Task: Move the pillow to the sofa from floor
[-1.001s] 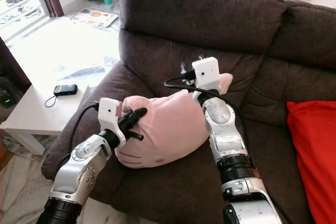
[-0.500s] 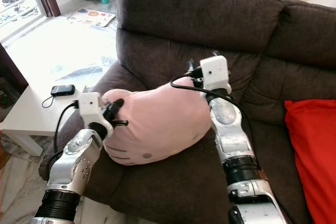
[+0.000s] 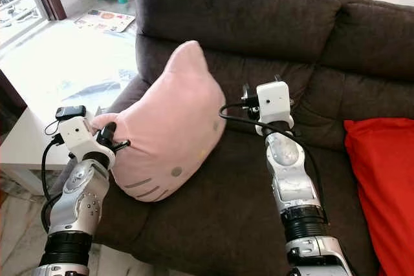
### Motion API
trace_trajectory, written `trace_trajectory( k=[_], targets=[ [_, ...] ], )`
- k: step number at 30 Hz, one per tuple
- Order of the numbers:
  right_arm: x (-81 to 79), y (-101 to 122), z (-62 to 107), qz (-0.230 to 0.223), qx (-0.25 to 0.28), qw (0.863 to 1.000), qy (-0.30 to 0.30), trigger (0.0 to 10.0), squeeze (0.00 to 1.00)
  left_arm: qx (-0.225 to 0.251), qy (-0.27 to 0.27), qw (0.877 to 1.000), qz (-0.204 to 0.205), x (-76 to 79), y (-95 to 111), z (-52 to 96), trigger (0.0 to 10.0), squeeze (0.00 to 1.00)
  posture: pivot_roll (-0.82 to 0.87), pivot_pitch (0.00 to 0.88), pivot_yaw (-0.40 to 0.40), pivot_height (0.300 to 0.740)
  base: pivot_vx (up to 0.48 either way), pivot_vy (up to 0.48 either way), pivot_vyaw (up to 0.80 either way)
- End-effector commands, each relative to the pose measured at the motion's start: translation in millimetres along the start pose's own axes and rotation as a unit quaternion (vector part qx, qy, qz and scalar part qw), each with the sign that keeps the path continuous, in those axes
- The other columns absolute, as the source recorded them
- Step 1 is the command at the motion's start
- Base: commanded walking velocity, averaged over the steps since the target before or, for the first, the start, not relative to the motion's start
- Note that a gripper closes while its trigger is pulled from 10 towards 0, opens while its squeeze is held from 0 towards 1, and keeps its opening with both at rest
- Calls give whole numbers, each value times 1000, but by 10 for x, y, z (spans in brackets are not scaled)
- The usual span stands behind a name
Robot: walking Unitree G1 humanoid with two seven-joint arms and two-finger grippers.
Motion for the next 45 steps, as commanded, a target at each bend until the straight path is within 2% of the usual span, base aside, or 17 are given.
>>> trace_trajectory(
  k=[1, 3, 5, 7, 15, 16, 18, 21, 22, 25, 27, 32, 33, 34, 35, 36, 45],
  targets=[
    [65, -31, 25, -2, -7, 1000, -12, 10000, 0, 3, 4, 1000, -5, -27, 34, -14, 10000, 0, -29, 93, -69, 740, 0, 0, 0],
    [76, -112, 79, -13, -24, 999, -18, 10000, 0, -52, -52, 997, -18, 110, -137, -28, 10000, 0, -29, 93, -70, 740, 0, 0, 0],
    [86, -215, 151, -23, -42, 999, -24, 10000, 0, -111, -122, 984, -69, 253, -328, -5, 10000, 0, -31, 93, -69, 740, 0, 0, 0],
    [83, -249, 183, -27, -47, 998, -24, 10000, 0, -126, -131, 981, -65, 266, -374, 0, 10000, 0, -32, 94, -68, 740, 0, 0, 0],
    [52, -451, 374, -37, -74, 996, -25, 10000, 0, -107, -114, 985, -73, 217, -296, -126, 10000, 0, -41, 93, -65, 740, 0, 0, 0],
    [19, -485, 445, -67, -72, 995, -26, 10000, 0, -91, -112, 987, -78, 201, -235, -147, 10000, 0, -41, 93, -65, 740, 0, 0, 0],
    [-1, -547, 503, -64, -80, 994, -27, 10000, 0, -80, -112, 987, -82, 191, -198, -154, 10000, 0, -37, 93, -65, 740, 0, 0, 0],
    [-75, -778, 667, -63, -120, 990, -27, 10000, 0, -57, -108, 989, -82, 143, -126, -149, 10000, 0, -37, 93, -66, 740, 0, 0, 0],
    [-75, -778, 667, -63, -120, 990, -27, 10000, 0, -57, -108, 989, -82, 143, -126, -149, 10000, 0, -37, 93, -66, 740, 0, 0, 0],
    [-147, -1101, 862, -89, -185, 978, -34, 10000, 0, -46, -106, 988, -107, 64, -121, -120, 10000, 0, -34, 89, -65, 740, 0, 0, 0],
    [-168, -1215, 937, -95, -209, 973, -37, 10000, 0, -46, -107, 986, -119, 44, -132, -106, 10000, 0, -33, 88, -66, 740, 0, 0, 0],
    [-189, -1320, 1026, -106, -234, 965, -46, 10000, 0, -45, -115, 986, -114, 63, -152, -77, 10000, 0, -29, 87, -68, 740, 0, 0, 0],
    [-199, -1324, 1032, -106, -233, 966, -44, 10000, 0, -45, -116, 986, -112, 67, -156, -74, 10000, 180, -30, 88, -67, 740, 0, 0, 0],
    [-217, -1321, 1035, -106, -231, 966, -41, 10000, 0, -44, -117, 986, -106, 76, -165, -69, 10000, 835, -31, 86, -68, 740, 0, 0, 0],
    [-225, -1316, 1033, -105, -230, 967, -41, 10000, 0, -44, -117, 987, -103, 81, -168, -68, 10000, 835, -31, 86, -69, 740, 0, 0, 0],
    [-236, -1326, 1023, -107, -228, 967, -41, 10000, 0, -40, -118, 987, -99, 90, -167, -68, 10000, 1000, -32, 86, -68, 740, 0, 0, 0],
    [-245, -1297, 966, -107, -216, 970, -39, 10000, 0, -13, -127, 990, -66, 212, -14, -112, 10000, 1000, -33, 80, -68, 740, 0, 0, 0]
  ],
)
Point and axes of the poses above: a point about 5 cm out from each wrist's last joint towards the gripper, its own z axis pointing back from the gripper into the wrist, its own y axis along the axis of the wrist's last joint, x = y × z, the point moved 2 cm from there along -z, pointing out of the wrist towards the gripper, and after that the axes turned 14 degrees about z, right-handed, at the moved point
